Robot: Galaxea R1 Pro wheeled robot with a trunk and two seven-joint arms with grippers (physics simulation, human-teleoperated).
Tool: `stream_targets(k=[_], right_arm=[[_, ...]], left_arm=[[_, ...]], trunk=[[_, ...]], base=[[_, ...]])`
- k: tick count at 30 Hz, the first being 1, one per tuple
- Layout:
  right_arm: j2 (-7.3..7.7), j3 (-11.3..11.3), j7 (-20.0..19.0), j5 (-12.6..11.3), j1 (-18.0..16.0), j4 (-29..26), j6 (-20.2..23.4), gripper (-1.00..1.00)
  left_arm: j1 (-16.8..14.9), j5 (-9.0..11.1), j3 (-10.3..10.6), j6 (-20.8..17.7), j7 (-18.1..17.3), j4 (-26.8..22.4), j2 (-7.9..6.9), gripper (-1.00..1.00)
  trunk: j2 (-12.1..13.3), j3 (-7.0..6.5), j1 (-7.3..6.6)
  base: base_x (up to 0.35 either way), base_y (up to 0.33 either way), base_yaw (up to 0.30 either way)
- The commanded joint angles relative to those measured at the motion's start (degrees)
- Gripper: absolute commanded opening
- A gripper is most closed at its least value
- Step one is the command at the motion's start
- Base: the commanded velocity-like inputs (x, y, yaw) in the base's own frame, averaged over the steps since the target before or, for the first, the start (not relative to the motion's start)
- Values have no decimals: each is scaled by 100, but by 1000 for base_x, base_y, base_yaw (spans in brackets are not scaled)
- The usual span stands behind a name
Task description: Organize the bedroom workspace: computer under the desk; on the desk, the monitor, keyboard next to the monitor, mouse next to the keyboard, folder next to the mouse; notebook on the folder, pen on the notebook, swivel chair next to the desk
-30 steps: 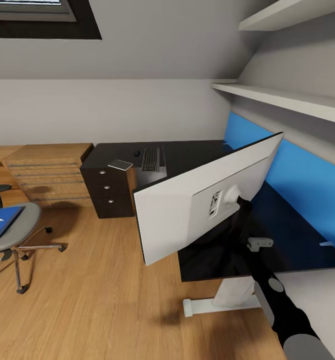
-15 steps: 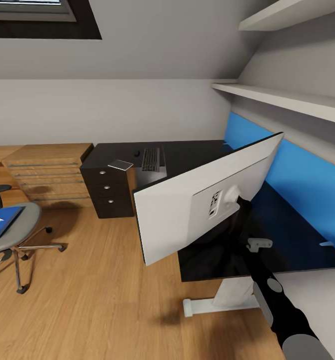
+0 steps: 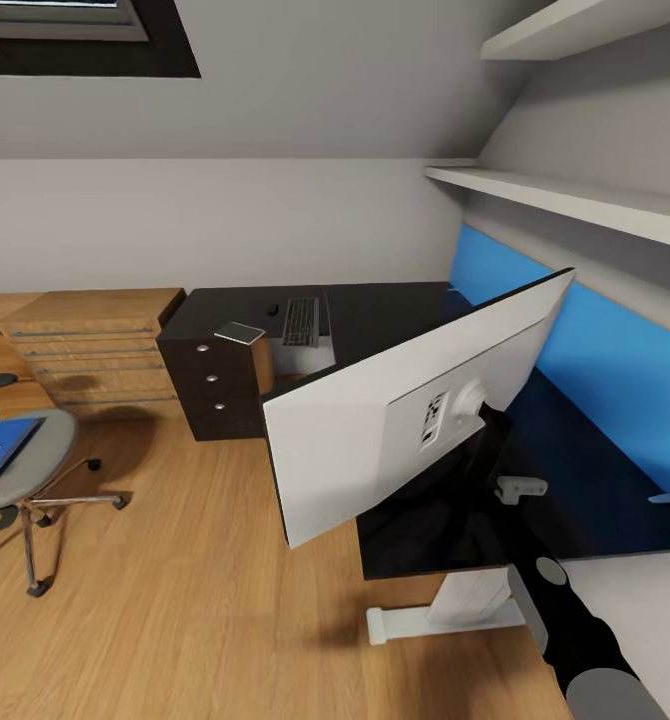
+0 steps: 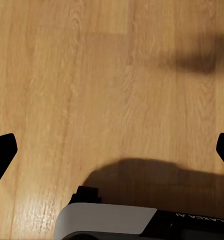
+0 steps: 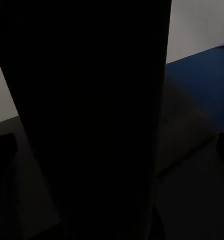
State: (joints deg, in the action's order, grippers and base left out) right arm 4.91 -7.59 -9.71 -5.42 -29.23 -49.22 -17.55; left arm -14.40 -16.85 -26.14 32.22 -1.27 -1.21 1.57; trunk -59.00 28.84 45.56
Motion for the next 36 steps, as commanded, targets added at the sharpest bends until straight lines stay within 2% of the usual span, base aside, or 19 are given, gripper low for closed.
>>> stream_targets(k=[1, 29, 30, 36], right_arm=[[0, -11, -49, -57, -4, 3, -14, 100], [10, -23, -49, -56, -4, 0, -21, 100], [10, -23, -49, -56, -4, 0, -21, -100], [10, -23, -49, -56, -4, 0, -21, -100]], left_arm=[[-2, -38, -49, 12, -13, -1, 1, 100], [-2, -38, -49, 3, -10, 0, 1, 100], [-2, -38, -49, 3, -10, 1, 1, 100], [-2, -38, -49, 3, -12, 2, 1, 100]], trunk=[[-3, 5, 0], [-3, 5, 0], [-3, 5, 0], [-3, 5, 0]], base=[[11, 0, 0], [13, 0, 0], [0, 0, 0], [0, 0, 0]])
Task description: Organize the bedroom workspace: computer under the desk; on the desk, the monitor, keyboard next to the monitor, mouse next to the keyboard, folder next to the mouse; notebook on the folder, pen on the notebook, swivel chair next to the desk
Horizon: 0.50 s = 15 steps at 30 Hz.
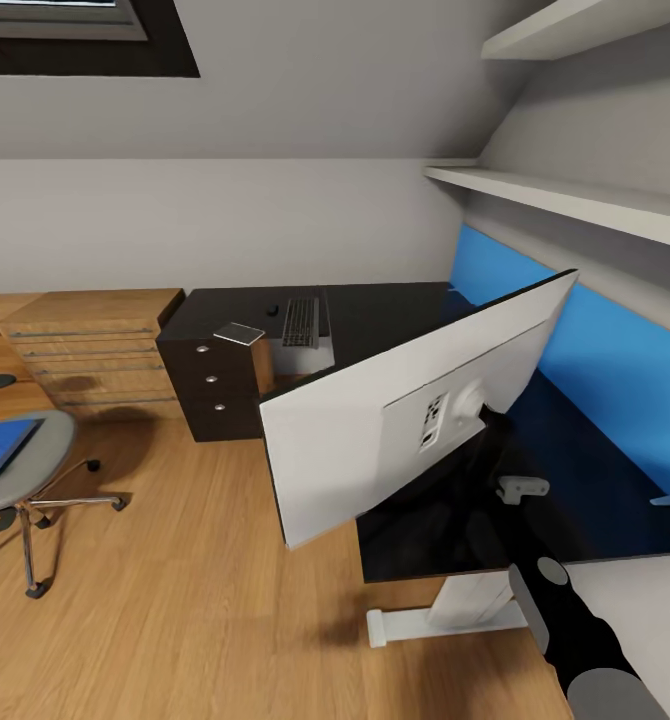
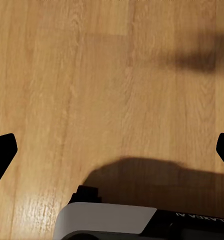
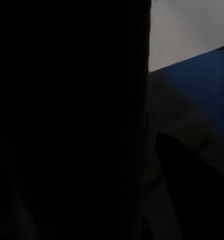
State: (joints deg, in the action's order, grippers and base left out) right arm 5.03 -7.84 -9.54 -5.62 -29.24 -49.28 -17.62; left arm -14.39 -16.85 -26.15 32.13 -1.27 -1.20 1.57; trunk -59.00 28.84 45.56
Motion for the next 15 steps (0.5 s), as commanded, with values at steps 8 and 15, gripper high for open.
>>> stream_targets(k=[8, 15], right_arm=[[-2, 2, -65, -35, -3, 6, -14, -100], [-2, 2, -65, -35, -3, 6, -14, -100]], left_arm=[[-2, -37, -48, 12, -13, 2, 1, 100], [-2, -37, -48, 12, -13, 1, 2, 100]], trunk=[[-3, 5, 0], [-3, 5, 0]], base=[[0, 0, 0], [0, 0, 0]])
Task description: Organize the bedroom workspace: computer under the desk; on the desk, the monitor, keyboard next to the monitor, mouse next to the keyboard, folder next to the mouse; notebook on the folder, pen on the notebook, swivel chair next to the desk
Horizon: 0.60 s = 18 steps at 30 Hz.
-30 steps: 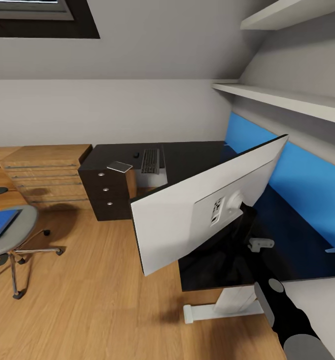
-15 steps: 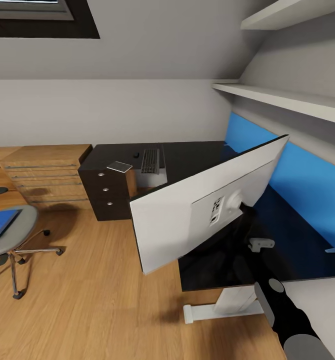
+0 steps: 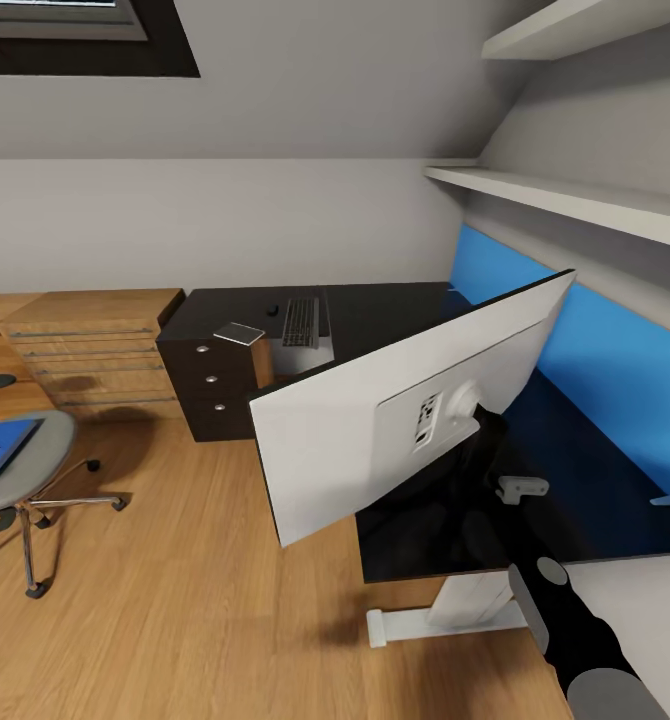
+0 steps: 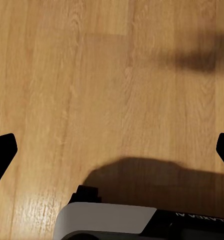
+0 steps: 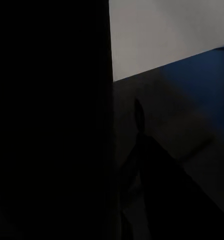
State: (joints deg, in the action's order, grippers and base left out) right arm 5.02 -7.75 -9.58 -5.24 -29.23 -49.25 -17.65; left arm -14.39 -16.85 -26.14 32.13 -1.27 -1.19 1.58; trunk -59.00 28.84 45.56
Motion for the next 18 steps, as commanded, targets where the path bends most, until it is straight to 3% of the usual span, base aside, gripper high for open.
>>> stream_targets(k=[1, 9, 18], right_arm=[[-1, -8, -61, -73, -4, 3, -10, -100], [-1, -8, -61, -73, -4, 3, -10, -100], [7, -15, -61, -73, -4, 3, -10, -100]], left_arm=[[-2, -37, -49, 12, -13, -1, 1, 100], [-2, -37, -49, 12, -12, -1, 0, 100], [-2, -37, -49, 12, -10, -3, 0, 100]], trunk=[[-3, 5, 0], [-3, 5, 0], [-3, 5, 0]], base=[[0, 0, 0], [0, -11, 0], [0, -144, 0]])
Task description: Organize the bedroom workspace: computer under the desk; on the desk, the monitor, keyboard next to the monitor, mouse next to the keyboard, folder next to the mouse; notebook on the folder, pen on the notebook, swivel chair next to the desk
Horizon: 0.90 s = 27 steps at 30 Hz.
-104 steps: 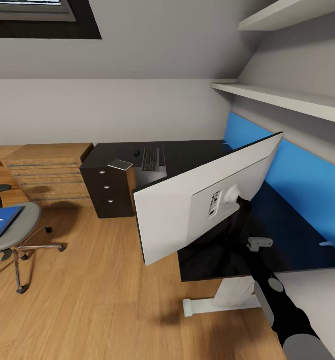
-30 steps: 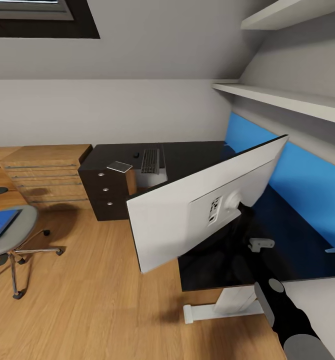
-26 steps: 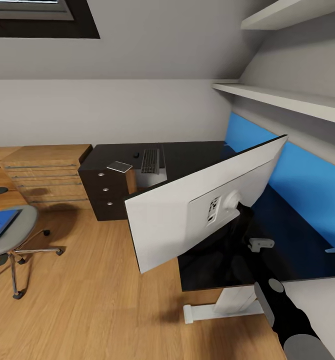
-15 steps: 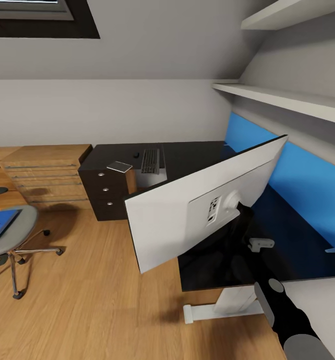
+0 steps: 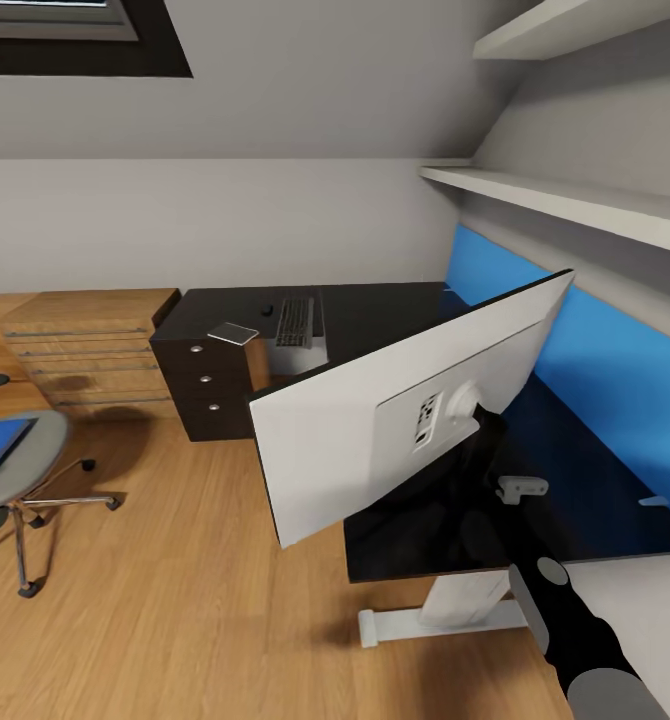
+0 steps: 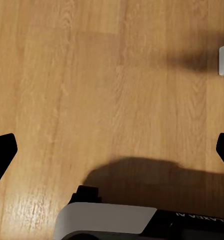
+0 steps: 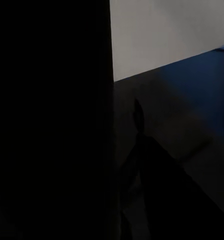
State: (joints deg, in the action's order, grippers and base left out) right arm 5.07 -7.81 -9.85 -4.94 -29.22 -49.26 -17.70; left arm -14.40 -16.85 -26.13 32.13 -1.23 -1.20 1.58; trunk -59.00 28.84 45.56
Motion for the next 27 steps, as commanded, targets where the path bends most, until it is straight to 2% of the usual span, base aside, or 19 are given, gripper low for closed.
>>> stream_targets(k=[1, 23, 27], right_arm=[[3, -9, -34, -104, -4, 4, -5, -100], [5, -10, -34, -104, -4, 4, -5, -100], [77, -10, -34, -104, -4, 10, -5, -100]], left_arm=[[-1, -38, -50, 13, -14, 0, 1, 100], [-1, -38, -50, 13, -12, 5, 1, 100], [-1, -38, -50, 11, -10, 2, 1, 100]], trunk=[[-3, 5, 0], [-3, 5, 0], [-3, 5, 0]], base=[[0, -46, 0], [28, -62, 0], [9, -7, 0]])
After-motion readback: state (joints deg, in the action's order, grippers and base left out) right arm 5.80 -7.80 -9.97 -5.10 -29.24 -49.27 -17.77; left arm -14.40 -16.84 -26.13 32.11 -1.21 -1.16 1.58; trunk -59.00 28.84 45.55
